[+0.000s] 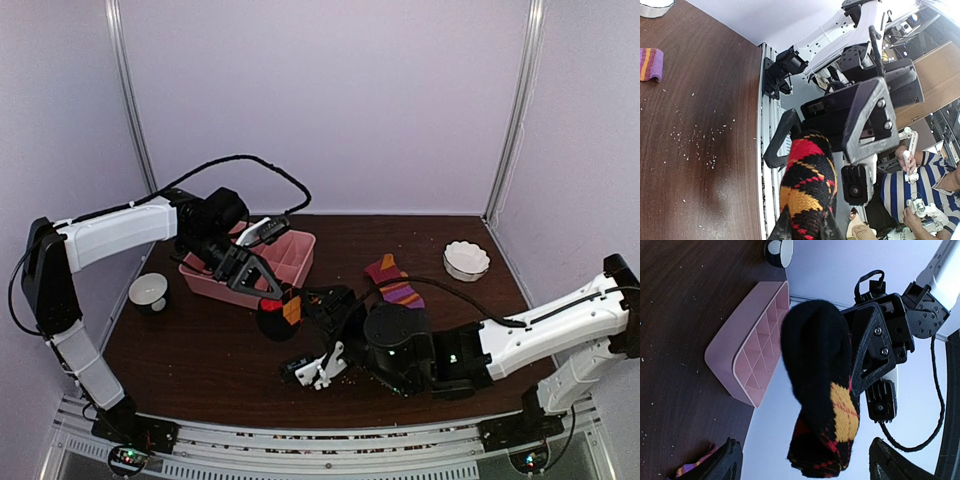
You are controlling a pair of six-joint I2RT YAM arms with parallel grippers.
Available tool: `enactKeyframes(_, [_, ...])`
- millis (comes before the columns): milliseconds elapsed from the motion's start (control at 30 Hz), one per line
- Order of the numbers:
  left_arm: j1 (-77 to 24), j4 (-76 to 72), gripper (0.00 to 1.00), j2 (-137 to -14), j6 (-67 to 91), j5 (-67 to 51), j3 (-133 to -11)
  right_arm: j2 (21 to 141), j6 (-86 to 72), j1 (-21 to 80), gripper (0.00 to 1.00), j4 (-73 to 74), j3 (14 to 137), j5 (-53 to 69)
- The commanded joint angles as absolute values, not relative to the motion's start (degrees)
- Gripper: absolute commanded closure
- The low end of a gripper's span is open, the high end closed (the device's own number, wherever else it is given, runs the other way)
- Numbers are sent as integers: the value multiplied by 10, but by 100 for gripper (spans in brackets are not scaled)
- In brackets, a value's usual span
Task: Roll the socks
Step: Roll the sock.
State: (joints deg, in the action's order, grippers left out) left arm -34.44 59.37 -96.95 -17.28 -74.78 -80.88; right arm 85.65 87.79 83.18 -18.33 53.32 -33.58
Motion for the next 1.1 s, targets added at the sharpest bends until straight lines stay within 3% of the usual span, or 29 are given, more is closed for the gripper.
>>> enactKeyframes(0, [-341,575,100,-959,-166,-775,-802,876,939,836,17,-218,560,-364])
enactKeyframes(267, [-340,575,100,-958,-162,-778,-801,900,980,834,36,-243,577,-376])
enactKeyframes(533, [-340,574,100,-957,-160,-785,-797,897,997,830,48,-233,580,-382])
enactKeyframes(800, [-340,565,100,-951,-154,-773,-794,901,998,833,87,-252,591,-392])
enactKeyframes(867, [-340,565,86,-944,-155,-746,-798,903,981,836,98,-253,588,-398])
enactKeyframes(900, [-340,573,72,-941,-165,-731,-806,904,961,838,100,-256,586,-403])
enactKeyframes(933, [-340,592,61,-939,-184,-714,-819,905,941,839,100,-259,586,-407])
enactKeyframes(1033, [-339,659,41,-940,-265,-647,-883,900,855,844,100,-247,589,-412])
enactKeyframes(1067, [-337,675,14,-940,-279,-628,-906,897,820,846,100,-229,594,-410])
